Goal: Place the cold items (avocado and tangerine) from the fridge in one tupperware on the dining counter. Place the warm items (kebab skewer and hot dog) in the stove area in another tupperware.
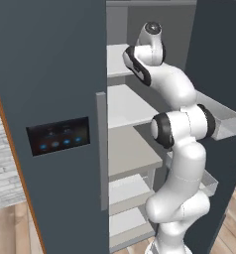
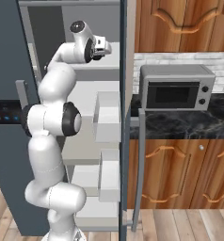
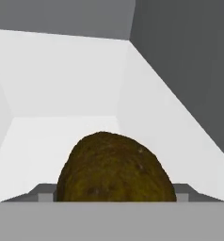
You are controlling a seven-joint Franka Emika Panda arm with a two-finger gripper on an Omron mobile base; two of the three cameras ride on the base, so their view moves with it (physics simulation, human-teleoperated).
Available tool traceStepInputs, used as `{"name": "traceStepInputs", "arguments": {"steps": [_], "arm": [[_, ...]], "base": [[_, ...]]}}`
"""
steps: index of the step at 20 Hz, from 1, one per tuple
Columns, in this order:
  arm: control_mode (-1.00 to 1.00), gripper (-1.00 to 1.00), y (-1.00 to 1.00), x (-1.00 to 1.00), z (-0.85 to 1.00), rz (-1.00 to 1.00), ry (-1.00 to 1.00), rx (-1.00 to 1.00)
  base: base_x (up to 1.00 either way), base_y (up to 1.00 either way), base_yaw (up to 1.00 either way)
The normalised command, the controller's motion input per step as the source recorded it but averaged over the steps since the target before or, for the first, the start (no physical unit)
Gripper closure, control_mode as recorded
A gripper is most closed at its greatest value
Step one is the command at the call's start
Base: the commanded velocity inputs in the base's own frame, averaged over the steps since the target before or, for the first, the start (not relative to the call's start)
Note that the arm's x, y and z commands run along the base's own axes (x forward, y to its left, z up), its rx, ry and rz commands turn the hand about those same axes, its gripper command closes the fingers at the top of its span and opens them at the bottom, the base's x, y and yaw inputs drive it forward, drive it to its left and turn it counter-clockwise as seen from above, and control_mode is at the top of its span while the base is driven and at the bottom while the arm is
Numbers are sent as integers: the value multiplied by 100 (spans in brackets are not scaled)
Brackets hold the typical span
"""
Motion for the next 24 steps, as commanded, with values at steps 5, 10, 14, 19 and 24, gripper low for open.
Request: {"name": "traceStepInputs", "arguments": {"steps": [5, 10, 14, 19, 24], "arm": [[-100, 100, 0, -72, -7, 0, -14, 0], [-100, 100, 0, -100, 0, 0, -24, 1], [-100, 100, 0, -100, 0, 0, -19, 2], [-100, 100, 0, -100, 0, 0, -9, 2], [-100, 100, 5, -100, 3, 0, -1, 0]], "base": [[0, 0, 0], [0, 0, 0], [0, 0, 0], [0, 0, 0], [0, 0, 0]]}}
